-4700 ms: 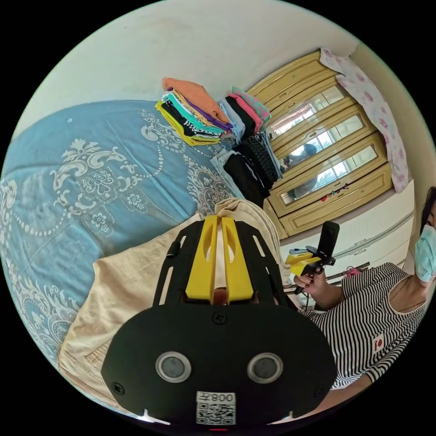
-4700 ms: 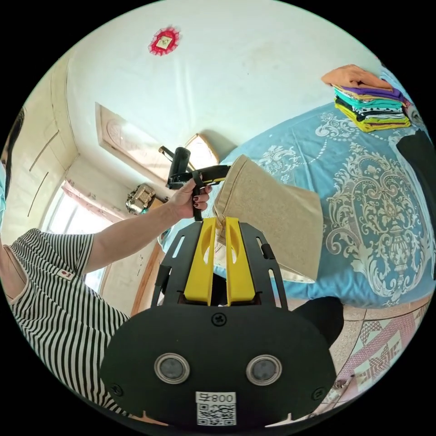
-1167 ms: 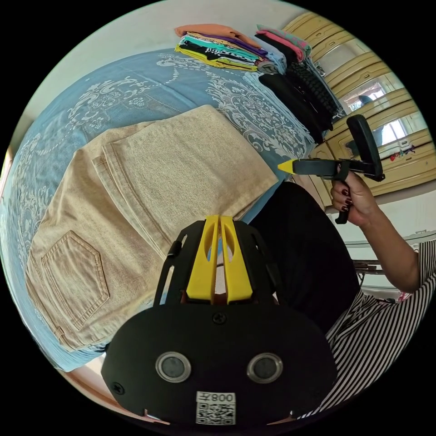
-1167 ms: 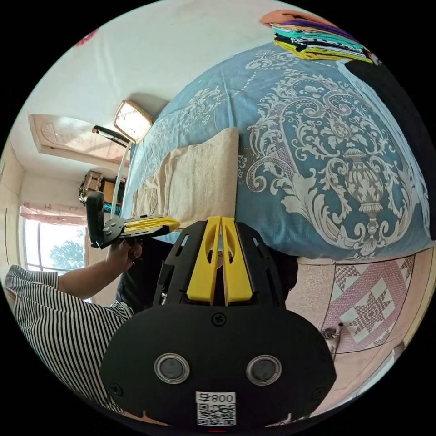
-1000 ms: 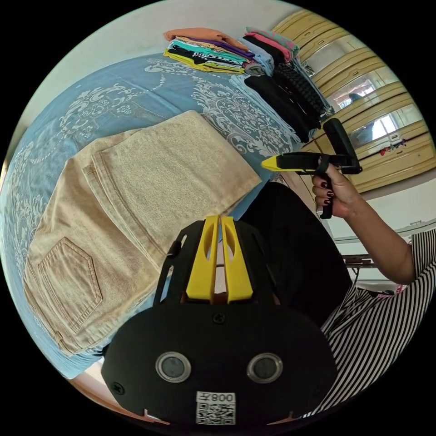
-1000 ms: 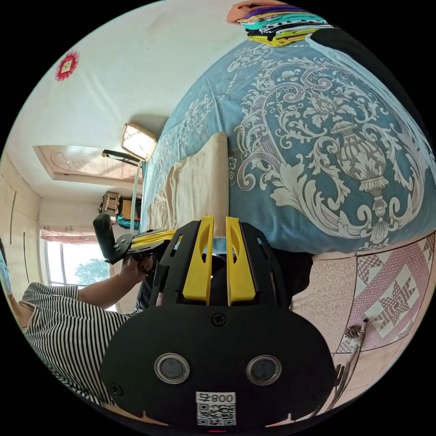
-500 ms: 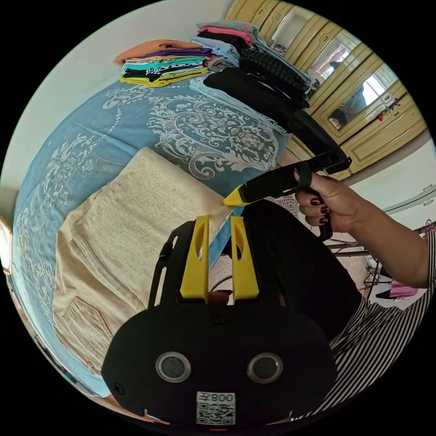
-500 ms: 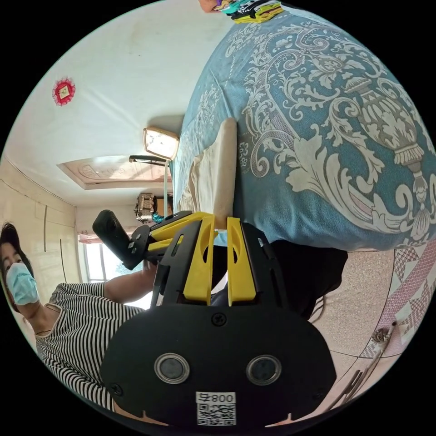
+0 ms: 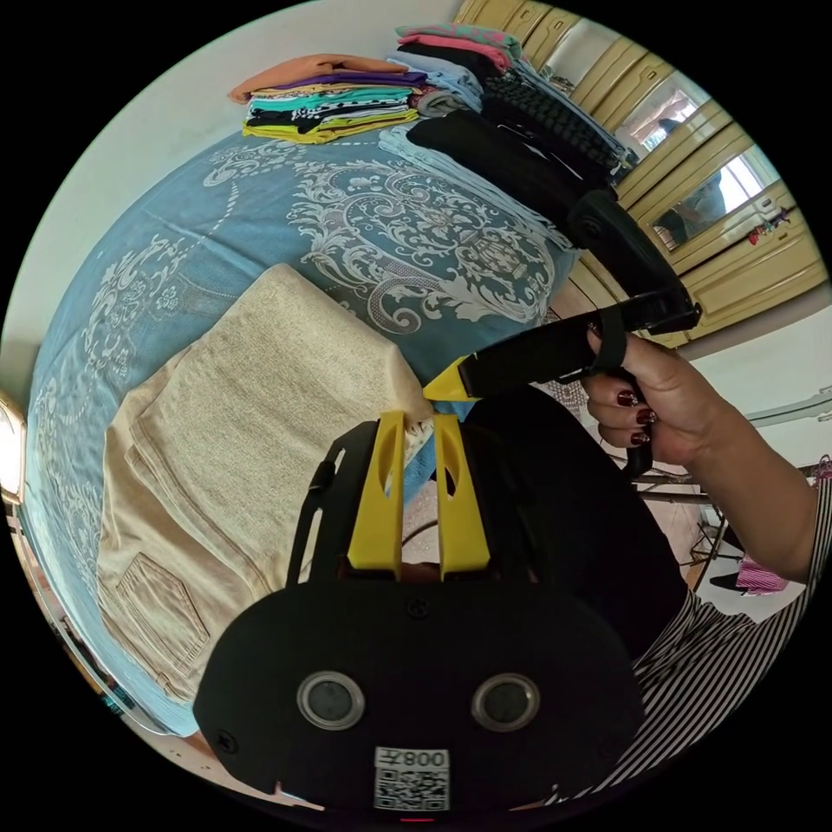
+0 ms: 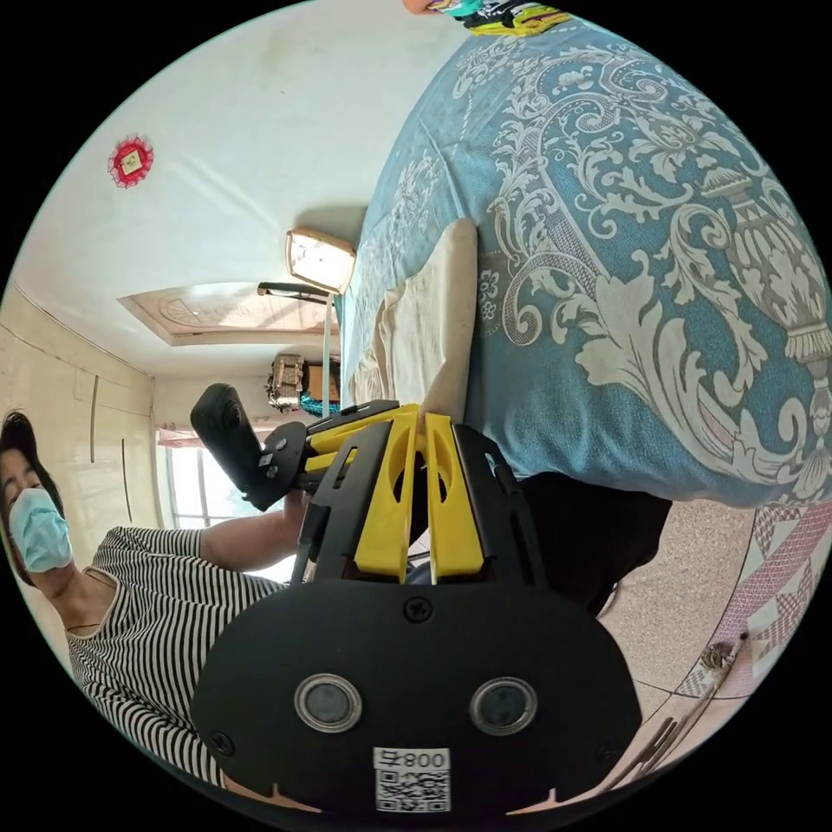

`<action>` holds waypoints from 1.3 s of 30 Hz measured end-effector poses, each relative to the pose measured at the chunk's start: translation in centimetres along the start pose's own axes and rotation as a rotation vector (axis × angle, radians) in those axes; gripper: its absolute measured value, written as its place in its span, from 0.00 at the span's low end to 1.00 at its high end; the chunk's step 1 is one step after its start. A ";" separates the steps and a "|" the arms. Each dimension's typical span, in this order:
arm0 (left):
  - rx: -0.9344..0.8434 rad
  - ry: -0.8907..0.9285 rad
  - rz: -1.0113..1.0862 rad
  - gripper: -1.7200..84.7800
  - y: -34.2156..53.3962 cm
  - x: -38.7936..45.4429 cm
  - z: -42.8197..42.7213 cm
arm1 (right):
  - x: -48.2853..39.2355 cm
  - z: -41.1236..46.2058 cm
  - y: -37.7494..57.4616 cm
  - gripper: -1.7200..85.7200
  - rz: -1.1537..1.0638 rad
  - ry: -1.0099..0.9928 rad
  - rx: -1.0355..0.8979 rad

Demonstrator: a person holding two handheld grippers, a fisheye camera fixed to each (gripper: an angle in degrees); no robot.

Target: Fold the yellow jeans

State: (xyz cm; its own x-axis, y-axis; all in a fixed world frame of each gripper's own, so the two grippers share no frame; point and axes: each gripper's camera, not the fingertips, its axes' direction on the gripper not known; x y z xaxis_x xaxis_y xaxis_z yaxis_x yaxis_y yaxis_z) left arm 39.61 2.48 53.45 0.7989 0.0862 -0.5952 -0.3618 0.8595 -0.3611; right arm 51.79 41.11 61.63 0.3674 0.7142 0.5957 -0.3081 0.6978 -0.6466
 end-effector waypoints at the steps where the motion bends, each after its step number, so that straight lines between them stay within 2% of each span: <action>1: 0.002 0.007 -0.005 0.09 -0.1 0.1 0.0 | 0.0 -0.5 0.0 0.04 -0.003 -0.027 0.027; 7: 0.012 0.017 -0.017 0.08 -0.7 0.9 -0.3 | 0.2 -2.1 -2.3 0.09 0.034 0.051 0.117; 13: 0.014 0.021 -0.023 0.08 -1.1 1.7 -1.1 | -0.4 -0.5 -7.3 0.12 0.036 0.124 0.068; 21: 0.016 0.025 -0.021 0.08 -1.1 2.3 -2.8 | -1.1 2.4 -11.7 0.12 0.058 0.125 0.002; 32: 0.022 0.048 -0.012 0.07 0.5 2.2 -7.3 | -3.5 5.3 -12.4 0.05 0.051 0.177 -0.038; 39: 0.024 0.063 0.013 0.06 2.8 2.1 -10.6 | -5.0 5.7 -10.7 0.04 0.055 0.201 -0.027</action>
State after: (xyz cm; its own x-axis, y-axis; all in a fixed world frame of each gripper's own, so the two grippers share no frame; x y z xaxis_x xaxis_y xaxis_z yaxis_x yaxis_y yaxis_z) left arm 35.21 -0.30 43.53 0.7622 0.0663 -0.6440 -0.3598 0.8704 -0.3362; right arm 48.22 30.39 68.28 0.5191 0.7242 0.4540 -0.3103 0.6546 -0.6894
